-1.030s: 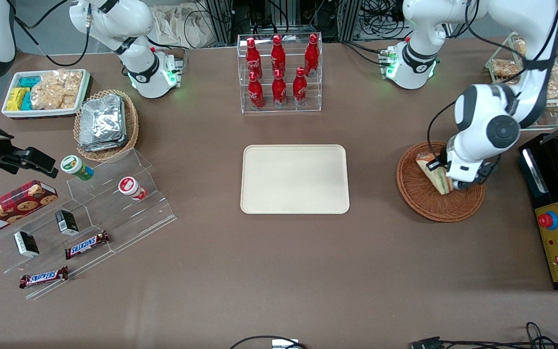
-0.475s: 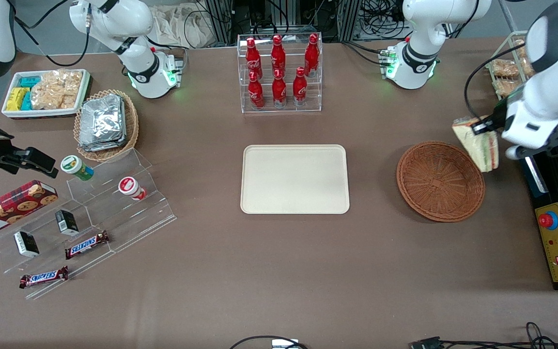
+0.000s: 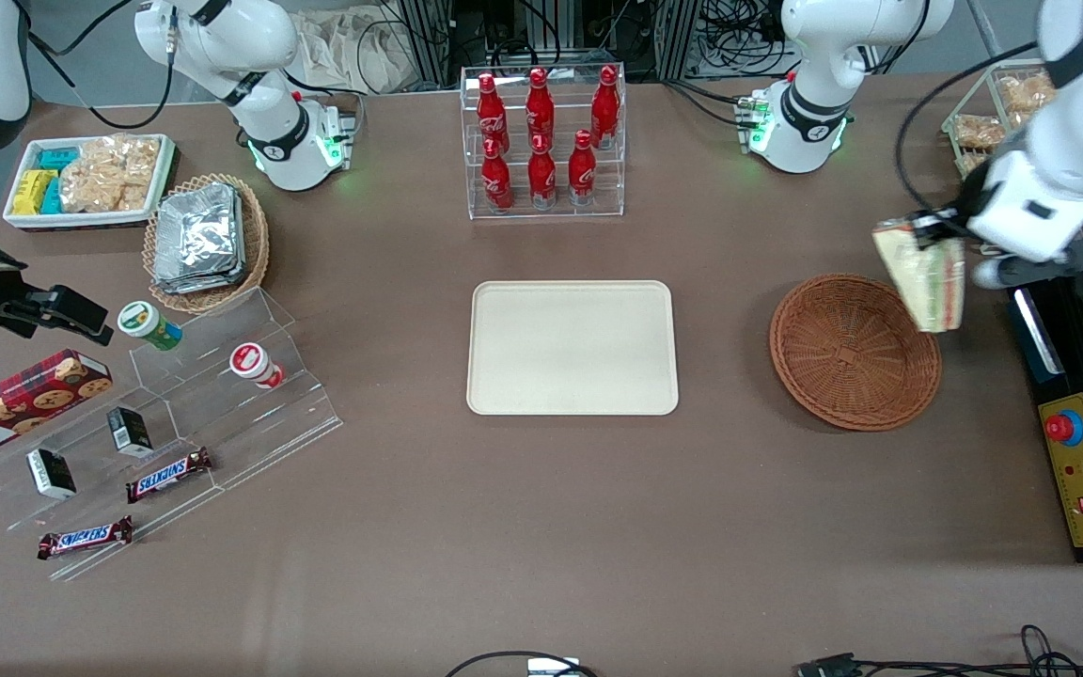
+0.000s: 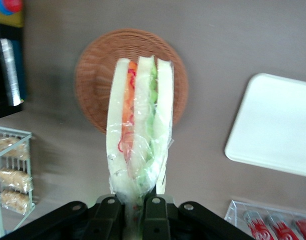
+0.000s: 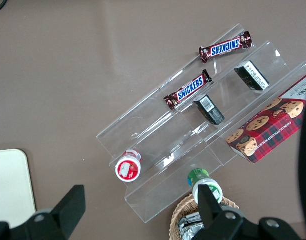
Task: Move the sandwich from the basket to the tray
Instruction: 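Carry the sandwich over the cream tray and lower it onto the tray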
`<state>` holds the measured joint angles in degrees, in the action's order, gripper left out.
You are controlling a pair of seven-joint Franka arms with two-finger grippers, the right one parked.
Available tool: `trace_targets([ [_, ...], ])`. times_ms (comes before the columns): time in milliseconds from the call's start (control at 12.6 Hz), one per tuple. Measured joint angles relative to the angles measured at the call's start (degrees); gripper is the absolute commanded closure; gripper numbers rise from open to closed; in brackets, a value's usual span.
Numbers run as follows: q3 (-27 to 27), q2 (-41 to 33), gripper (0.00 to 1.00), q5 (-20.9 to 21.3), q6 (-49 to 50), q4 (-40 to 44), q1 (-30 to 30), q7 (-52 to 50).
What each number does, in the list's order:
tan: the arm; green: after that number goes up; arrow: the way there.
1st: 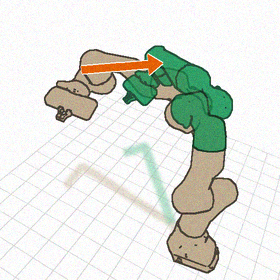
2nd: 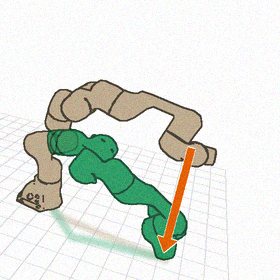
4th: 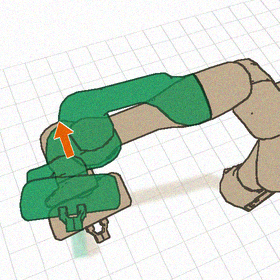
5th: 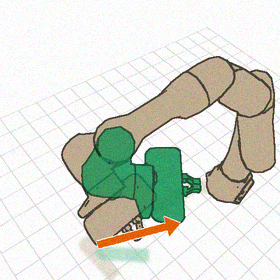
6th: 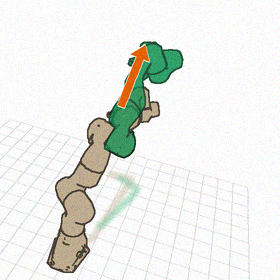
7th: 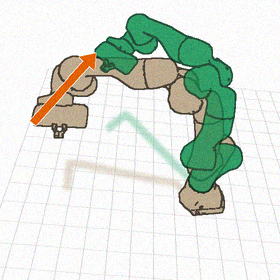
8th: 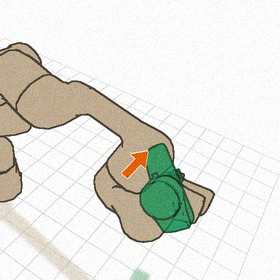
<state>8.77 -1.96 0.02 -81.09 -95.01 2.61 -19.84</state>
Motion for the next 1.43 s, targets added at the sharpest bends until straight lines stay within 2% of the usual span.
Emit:
trace_targets([
  [396,21.04,10.28,1.0,-0.08,0.66,7.62,0.41,-21.63],
  [554,26.01,14.4,1.0,0.02,-1.17,8.62,0.72,-26.64],
  [792,26.9,17.32,1.0,0.12,-7.01,5.5,0.81,-27.16],
  [950,27.62,18.37,1.0,1.5,-15.7,-1.43,0.95,-27.15],
  [1188,28.22,22.58,1.0,10.16,-26.61,-10.89,1.74,-27.15],
  [1347,28.22,28.01,1.0,15.31,-31.08,-12.13,2.11,-27.29],
  [1426,28.2,30.46,1.0,16.44,-33.15,-12.09,2.1,-27.29],
])
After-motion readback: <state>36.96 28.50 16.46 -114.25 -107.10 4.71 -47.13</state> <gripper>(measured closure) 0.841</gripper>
